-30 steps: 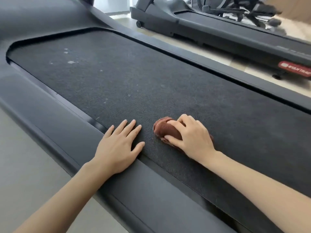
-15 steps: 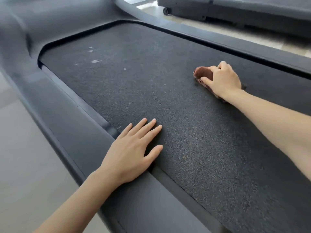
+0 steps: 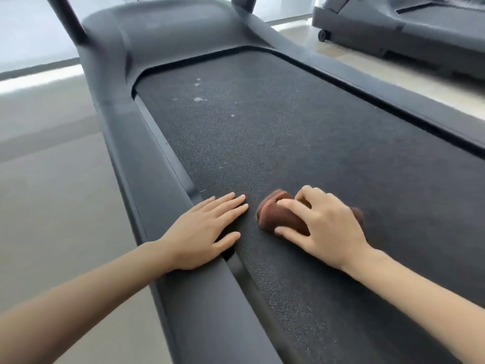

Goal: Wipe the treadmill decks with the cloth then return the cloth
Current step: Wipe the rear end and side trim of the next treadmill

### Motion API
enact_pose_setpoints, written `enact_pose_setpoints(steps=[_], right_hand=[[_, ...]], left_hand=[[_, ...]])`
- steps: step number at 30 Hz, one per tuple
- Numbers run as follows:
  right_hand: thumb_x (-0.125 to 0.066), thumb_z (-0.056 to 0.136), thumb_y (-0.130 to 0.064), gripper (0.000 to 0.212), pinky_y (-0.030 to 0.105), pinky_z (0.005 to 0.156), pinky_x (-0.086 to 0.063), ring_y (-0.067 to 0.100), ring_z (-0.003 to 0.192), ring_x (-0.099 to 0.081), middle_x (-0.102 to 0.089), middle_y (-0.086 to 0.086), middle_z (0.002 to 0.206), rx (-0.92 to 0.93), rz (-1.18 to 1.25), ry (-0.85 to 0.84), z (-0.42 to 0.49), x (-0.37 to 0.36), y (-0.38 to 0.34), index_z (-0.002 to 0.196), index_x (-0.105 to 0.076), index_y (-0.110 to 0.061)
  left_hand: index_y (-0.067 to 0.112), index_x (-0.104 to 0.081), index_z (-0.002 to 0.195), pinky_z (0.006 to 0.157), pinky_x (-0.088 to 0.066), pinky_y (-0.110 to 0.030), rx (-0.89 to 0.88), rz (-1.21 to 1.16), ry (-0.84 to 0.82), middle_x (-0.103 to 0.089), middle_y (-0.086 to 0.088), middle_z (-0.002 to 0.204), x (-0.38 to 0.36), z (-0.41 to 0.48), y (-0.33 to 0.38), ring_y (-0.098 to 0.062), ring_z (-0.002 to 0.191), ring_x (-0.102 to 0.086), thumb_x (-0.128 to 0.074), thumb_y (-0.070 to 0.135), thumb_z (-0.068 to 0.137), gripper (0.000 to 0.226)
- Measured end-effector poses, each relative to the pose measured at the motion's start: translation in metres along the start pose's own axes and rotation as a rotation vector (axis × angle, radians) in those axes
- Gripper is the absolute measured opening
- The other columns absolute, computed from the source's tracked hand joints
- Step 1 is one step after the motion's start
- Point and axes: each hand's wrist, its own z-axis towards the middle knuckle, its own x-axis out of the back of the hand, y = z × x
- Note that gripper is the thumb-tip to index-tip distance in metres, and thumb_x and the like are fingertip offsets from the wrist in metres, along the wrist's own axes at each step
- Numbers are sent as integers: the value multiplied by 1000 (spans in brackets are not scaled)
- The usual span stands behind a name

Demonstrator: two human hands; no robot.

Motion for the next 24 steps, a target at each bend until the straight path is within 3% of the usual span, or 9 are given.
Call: enact_pose_setpoints(steps=[4,7,12,18,24], right_hand=[[-52,83,-64,44,32,62,-38,17,72,-44,-55,1,84,172,92,31,-66,12,-32,106,-59,-27],[-58,79,-62,41,29,59,-40,16,68,-46,-55,1,80,197,106,28,-70,13,-30,101,-62,-28],[-58,75,-60,43,31,57,-48,21,67,-53,-54,3,78,72,56,29,-5,-8,-28,91,-69,-22],[-56,80,-61,46,32,66,-41,26,88,-55,-49,5,93,-253,-57,52,116,-57,1,105,-61,-23],[-51,84,-61,49,36,79,-42,29,104,-53,-51,8,109,-336,-91,31,204,-95,9,113,-58,-23]], left_hand=[[33,-7,148,116,6,-21,10,21,8,2,18,155,-4,-12,1,2,141,12,-15,58,93,61],[33,-9,148,116,5,-21,4,3,-6,1,19,154,-1,-13,3,3,141,10,-7,60,88,66],[36,-8,147,118,4,-29,-3,86,-29,2,22,153,10,-16,-27,2,141,11,1,62,85,69],[34,-9,148,118,6,-31,197,72,42,-2,18,155,18,-10,-82,0,142,8,-1,66,80,76],[24,-18,149,117,3,-35,355,50,114,-13,8,157,17,33,-125,-7,144,-5,-25,53,95,62]])
